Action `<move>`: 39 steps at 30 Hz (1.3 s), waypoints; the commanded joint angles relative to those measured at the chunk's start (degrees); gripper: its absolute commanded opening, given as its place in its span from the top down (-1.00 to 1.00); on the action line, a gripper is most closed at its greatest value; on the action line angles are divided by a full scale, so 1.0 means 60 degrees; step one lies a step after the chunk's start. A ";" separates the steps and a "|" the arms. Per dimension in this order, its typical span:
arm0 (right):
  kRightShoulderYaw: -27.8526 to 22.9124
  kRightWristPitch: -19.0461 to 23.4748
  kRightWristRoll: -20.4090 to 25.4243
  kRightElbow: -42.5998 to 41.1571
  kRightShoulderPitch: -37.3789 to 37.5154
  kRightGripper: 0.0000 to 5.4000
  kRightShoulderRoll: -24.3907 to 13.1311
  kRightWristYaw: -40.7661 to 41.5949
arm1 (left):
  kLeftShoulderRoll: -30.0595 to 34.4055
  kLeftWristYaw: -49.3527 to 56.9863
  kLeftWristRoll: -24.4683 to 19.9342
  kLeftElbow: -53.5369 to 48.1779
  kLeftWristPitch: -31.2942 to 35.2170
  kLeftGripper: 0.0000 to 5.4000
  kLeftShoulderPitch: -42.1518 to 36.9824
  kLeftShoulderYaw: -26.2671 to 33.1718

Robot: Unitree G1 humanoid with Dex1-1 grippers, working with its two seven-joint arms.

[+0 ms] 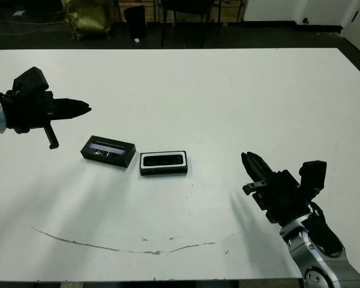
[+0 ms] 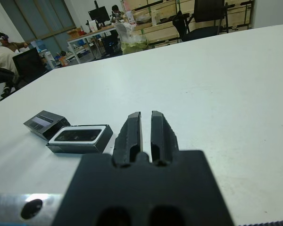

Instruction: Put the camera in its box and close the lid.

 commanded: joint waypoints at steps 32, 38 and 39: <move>0.0068 0.0062 0.0246 0.0319 0.0141 1.00 -0.0061 0.0180 | 0.0313 -0.4084 0.2200 -0.0154 -0.0658 -0.46 -0.1744 -0.2739; 0.0033 0.0049 0.0296 0.0266 0.0279 1.00 -0.0095 0.0141 | -0.0038 -0.4348 0.2600 0.0592 -0.1241 -0.99 -0.2203 -0.3185; 0.0024 0.0056 0.0297 0.0252 0.0308 1.00 -0.0096 0.0121 | -0.0132 -0.4374 0.2659 0.0772 -0.1215 -0.99 -0.2306 -0.3245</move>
